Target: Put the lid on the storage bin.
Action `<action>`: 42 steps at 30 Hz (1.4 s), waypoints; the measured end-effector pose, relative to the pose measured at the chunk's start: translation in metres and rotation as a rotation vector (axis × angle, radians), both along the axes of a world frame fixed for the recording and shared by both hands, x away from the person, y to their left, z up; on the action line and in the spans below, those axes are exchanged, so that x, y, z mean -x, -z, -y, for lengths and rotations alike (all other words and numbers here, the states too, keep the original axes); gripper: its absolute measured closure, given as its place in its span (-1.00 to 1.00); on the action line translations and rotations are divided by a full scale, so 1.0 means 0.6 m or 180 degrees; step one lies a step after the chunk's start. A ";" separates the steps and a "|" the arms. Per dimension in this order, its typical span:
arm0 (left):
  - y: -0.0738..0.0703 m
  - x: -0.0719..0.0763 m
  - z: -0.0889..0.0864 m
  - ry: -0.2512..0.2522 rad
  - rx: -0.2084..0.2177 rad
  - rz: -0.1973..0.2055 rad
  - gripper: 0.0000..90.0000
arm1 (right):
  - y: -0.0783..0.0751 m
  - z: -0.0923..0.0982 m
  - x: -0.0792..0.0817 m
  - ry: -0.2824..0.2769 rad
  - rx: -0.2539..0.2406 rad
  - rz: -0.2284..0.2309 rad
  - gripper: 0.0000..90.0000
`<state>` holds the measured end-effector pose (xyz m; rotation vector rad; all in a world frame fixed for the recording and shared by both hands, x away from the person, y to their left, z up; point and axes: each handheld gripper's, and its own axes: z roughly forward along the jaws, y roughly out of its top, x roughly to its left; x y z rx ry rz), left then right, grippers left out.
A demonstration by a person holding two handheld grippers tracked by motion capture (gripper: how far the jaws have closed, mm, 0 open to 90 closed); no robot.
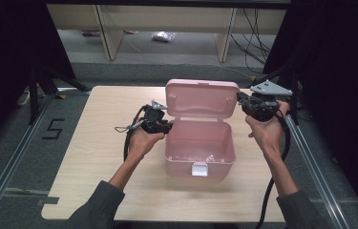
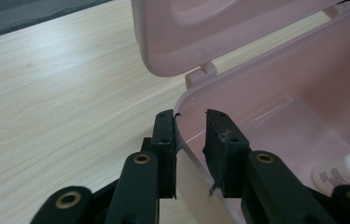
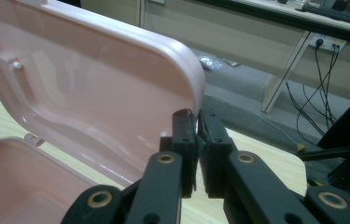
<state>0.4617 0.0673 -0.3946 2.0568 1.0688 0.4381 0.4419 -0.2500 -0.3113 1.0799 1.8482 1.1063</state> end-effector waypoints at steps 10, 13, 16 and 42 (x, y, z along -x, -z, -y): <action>-0.002 0.021 -0.014 0.0080 0.0079 -0.0001 0.56 | 0.001 -0.001 0.008 0.0000 -0.0056 -0.0039 0.94; 0.001 0.030 -0.017 0.0103 0.0123 0.0002 0.54 | 0.002 0.000 0.012 0.0001 -0.0038 -0.0033 0.94; 0.002 0.038 -0.017 0.0128 0.0169 -0.0013 0.53 | 0.005 0.001 0.017 -0.0015 0.0014 0.0030 0.94; -0.007 0.106 -0.050 0.0392 0.0329 -0.0006 0.21 | 0.015 0.009 0.057 -0.0159 -0.0010 0.0037 0.95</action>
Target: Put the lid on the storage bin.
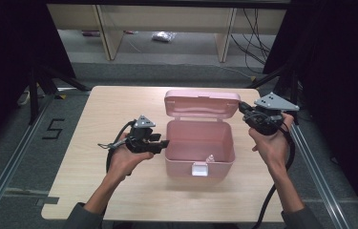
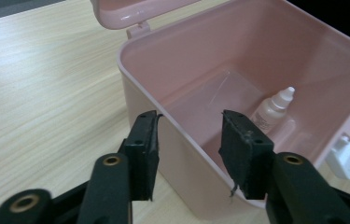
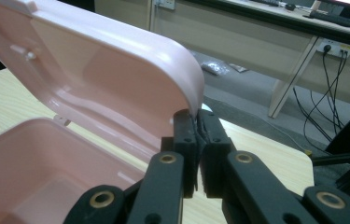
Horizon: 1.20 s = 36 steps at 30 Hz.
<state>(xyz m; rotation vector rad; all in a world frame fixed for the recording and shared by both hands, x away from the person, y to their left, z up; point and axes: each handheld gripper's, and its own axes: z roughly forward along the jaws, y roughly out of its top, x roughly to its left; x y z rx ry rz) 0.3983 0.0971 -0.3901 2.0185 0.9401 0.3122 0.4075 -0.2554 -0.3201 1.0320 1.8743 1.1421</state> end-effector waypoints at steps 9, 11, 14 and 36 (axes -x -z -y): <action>0.003 0.036 -0.011 0.0041 0.0021 0.0020 0.07 | 0.007 0.003 0.017 -0.0028 -0.0032 -0.0024 0.94; 0.007 0.043 -0.014 0.0061 0.0009 -0.0008 0.03 | 0.009 0.005 0.020 -0.0068 0.0001 -0.0004 0.94; 0.013 0.054 -0.015 0.0087 0.0000 -0.0014 0.02 | 0.014 0.006 0.026 -0.0068 -0.0009 0.0020 0.94; 0.051 0.104 -0.049 0.0107 -0.0137 -0.0054 -0.18 | 0.036 0.020 0.058 -0.0207 -0.0222 -0.0107 0.91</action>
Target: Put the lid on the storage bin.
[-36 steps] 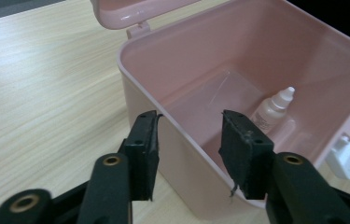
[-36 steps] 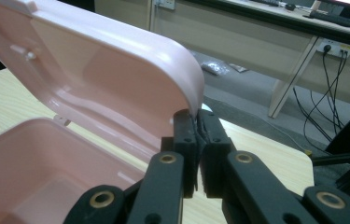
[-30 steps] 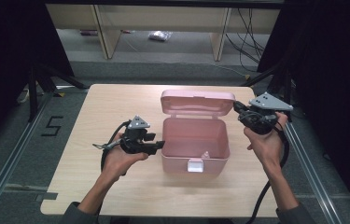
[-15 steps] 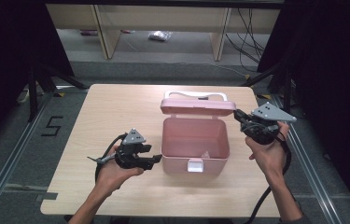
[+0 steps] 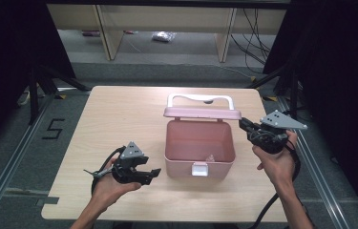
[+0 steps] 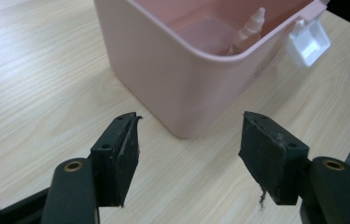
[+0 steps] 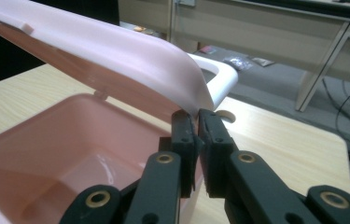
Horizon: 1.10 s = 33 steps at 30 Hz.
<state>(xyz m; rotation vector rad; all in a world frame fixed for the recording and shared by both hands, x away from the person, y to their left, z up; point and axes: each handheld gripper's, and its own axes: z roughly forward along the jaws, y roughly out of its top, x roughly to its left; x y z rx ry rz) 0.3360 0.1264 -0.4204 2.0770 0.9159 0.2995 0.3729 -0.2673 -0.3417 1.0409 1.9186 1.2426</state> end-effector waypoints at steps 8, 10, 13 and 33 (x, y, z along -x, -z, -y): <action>0.010 0.014 -0.013 -0.0005 0.0005 0.0002 -0.24 | 0.006 0.002 0.008 -0.0041 -0.0083 -0.0103 0.90; 0.015 0.015 -0.015 0.0020 -0.0007 -0.0018 -0.27 | 0.008 0.004 0.009 -0.0055 -0.0038 -0.0049 0.90; 0.023 0.017 -0.018 -0.0003 -0.0020 -0.0019 -0.32 | 0.011 0.007 0.012 -0.0064 -0.0059 -0.0080 0.90; 0.058 0.041 -0.026 0.0082 -0.0039 -0.0059 -0.47 | 0.040 0.013 0.034 -0.0152 -0.0295 -0.0305 0.90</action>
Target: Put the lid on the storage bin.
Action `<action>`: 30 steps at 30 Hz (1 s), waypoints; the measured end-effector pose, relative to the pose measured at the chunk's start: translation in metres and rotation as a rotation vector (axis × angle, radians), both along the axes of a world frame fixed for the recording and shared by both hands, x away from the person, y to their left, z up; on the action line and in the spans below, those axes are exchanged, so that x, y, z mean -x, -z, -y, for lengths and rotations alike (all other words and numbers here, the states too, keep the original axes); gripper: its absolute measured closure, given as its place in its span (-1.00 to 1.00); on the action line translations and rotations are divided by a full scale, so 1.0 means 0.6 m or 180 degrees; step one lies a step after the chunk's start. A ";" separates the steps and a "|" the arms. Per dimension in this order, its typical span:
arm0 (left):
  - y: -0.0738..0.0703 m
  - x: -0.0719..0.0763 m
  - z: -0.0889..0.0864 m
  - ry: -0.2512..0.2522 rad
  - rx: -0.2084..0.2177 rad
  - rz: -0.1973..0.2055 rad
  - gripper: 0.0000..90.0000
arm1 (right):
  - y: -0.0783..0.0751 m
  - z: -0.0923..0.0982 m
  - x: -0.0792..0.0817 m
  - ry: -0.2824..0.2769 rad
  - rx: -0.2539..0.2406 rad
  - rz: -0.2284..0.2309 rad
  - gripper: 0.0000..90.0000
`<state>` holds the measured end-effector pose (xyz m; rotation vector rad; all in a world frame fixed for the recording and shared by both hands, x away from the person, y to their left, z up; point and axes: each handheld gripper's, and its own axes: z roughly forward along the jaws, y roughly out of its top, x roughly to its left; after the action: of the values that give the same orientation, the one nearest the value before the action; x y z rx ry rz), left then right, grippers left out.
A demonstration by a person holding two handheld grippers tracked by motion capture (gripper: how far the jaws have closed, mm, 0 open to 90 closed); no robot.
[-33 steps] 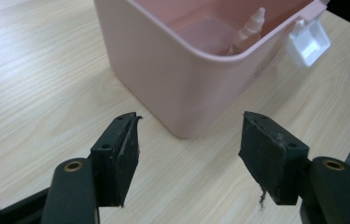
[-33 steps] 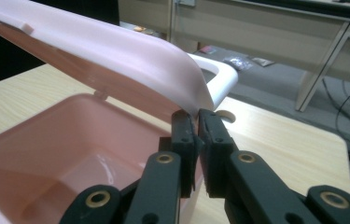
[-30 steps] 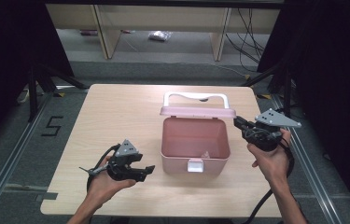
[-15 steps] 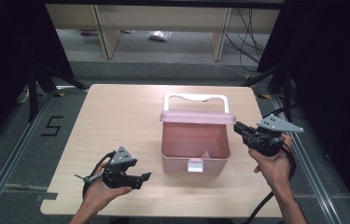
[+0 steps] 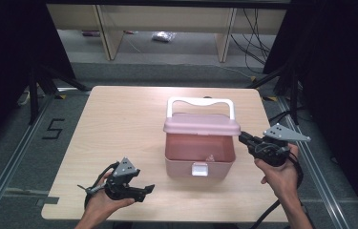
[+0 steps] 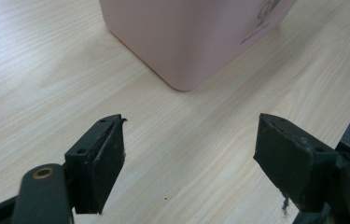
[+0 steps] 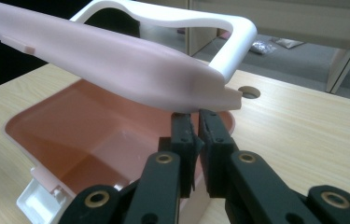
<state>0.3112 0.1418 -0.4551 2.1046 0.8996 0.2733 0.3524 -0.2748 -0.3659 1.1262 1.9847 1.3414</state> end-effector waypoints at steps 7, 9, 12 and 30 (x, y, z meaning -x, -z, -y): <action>0.010 0.003 -0.003 -0.0006 -0.0030 -0.0009 -0.47 | 0.011 0.000 0.008 0.0011 0.0012 -0.0086 0.89; 0.015 0.004 -0.004 -0.0018 -0.0042 -0.0022 -0.47 | 0.015 0.003 0.008 -0.0036 0.0042 -0.0035 0.89; 0.022 0.005 -0.006 -0.0014 -0.0094 -0.0047 -0.47 | 0.020 0.004 0.013 -0.0048 0.0009 -0.0166 0.89; 0.030 0.015 -0.019 -0.0030 -0.0146 -0.0015 -0.47 | 0.044 -0.002 0.027 -0.0096 0.0013 -0.0175 0.89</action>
<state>0.3021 0.1534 -0.4732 2.1444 0.9141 0.2963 0.3360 -0.2738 -0.3925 1.1469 2.0503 1.3343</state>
